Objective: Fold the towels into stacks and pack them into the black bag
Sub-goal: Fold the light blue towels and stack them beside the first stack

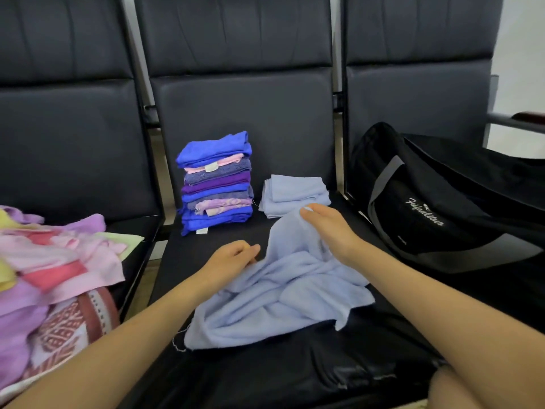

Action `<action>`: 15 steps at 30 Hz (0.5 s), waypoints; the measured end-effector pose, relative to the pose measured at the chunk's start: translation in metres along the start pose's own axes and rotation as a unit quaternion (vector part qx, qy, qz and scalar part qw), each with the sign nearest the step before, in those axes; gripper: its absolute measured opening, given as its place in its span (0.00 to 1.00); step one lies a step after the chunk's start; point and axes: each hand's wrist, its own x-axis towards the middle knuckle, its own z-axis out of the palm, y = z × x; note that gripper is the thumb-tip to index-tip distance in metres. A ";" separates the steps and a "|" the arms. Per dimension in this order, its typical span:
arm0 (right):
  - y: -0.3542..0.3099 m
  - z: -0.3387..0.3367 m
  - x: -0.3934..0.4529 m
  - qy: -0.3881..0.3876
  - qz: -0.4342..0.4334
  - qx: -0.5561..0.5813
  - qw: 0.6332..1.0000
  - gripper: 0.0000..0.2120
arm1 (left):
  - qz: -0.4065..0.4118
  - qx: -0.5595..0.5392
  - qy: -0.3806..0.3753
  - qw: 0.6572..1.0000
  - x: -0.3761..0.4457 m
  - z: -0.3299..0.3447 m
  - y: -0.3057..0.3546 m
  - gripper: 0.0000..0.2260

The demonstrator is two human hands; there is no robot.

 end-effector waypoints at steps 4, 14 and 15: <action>-0.009 0.000 -0.010 -0.098 -0.023 -0.042 0.994 0.13 | -0.028 -0.078 0.043 0.996 0.002 0.017 0.010 0.09; -0.007 -0.011 -0.015 -0.082 -0.047 -0.068 0.993 0.12 | 0.101 0.062 -0.029 0.993 0.003 0.035 0.005 0.09; -0.006 -0.013 -0.013 -0.068 -0.045 -0.072 0.994 0.12 | 0.099 0.056 -0.015 0.993 0.002 0.033 0.006 0.11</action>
